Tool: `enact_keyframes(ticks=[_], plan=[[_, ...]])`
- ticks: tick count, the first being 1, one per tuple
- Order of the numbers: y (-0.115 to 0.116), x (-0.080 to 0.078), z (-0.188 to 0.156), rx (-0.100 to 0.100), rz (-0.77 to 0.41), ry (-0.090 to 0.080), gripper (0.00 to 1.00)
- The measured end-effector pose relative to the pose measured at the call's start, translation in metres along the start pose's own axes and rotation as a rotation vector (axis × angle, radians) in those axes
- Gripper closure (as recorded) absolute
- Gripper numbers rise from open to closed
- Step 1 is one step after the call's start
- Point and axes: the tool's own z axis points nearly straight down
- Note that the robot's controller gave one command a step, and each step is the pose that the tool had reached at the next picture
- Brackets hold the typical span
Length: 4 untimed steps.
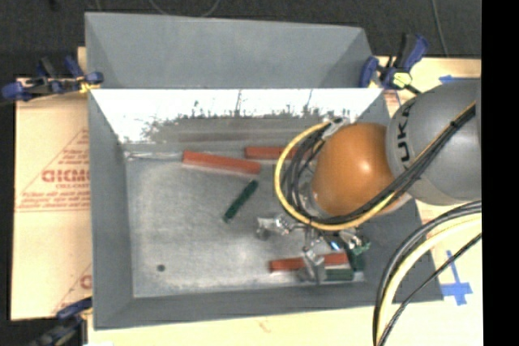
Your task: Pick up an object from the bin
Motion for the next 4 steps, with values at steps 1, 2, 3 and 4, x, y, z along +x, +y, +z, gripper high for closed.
enact_keyframes(ticks=[1, 2, 3, 4], plan=[[-0.002, -0.001, -0.003, 0.005, -0.001, -0.004, 1.00], [-0.034, -0.004, -0.130, 0.008, 0.058, -0.007, 1.00], [-0.023, -0.111, -0.068, 0.000, -0.075, -0.004, 1.00], [-0.023, -0.109, -0.071, -0.001, -0.069, -0.004, 0.00]])
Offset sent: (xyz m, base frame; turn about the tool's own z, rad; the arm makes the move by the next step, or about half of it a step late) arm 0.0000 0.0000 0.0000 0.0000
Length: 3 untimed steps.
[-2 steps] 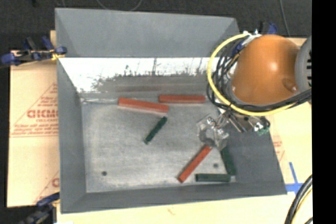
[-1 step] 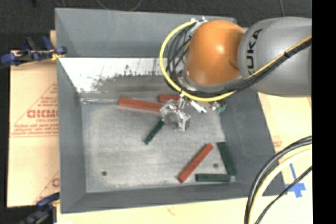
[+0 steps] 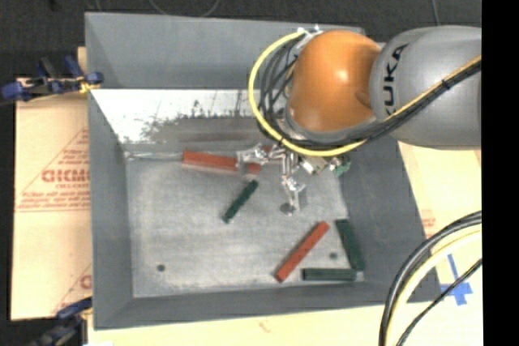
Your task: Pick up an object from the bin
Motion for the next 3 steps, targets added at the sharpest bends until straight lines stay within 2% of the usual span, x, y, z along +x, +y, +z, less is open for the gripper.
enact_keyframes(ticks=[1, 2, 3], plan=[[-0.004, -0.039, 0.073, 0.004, -0.074, -0.005, 0.00], [-0.004, -0.038, 0.069, 0.002, -0.070, -0.004, 1.00], [-0.017, -0.043, 0.050, 0.004, -0.132, 0.001, 1.00]])
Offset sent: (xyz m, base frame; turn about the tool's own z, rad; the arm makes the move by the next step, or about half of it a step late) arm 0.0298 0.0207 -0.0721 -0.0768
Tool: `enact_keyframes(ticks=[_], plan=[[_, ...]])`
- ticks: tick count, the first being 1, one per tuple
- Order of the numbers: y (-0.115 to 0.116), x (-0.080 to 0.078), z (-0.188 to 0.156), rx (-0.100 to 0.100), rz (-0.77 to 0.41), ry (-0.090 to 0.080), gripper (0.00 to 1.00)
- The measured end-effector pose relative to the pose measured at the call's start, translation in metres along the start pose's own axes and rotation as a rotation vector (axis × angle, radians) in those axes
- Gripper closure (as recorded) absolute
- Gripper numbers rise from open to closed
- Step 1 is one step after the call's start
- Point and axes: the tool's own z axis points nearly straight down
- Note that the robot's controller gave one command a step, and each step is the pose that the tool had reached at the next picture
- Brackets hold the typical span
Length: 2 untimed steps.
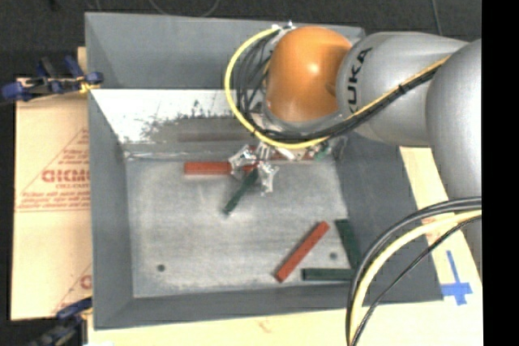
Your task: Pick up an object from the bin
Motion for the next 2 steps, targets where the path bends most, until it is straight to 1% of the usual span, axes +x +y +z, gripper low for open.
enact_keyframes(ticks=[1, 2], plan=[[-0.019, 0.039, -0.129, 0.005, 0.023, -0.003, 1.00], [-0.032, 0.055, -0.220, 0.002, -0.444, -0.002, 1.00]])
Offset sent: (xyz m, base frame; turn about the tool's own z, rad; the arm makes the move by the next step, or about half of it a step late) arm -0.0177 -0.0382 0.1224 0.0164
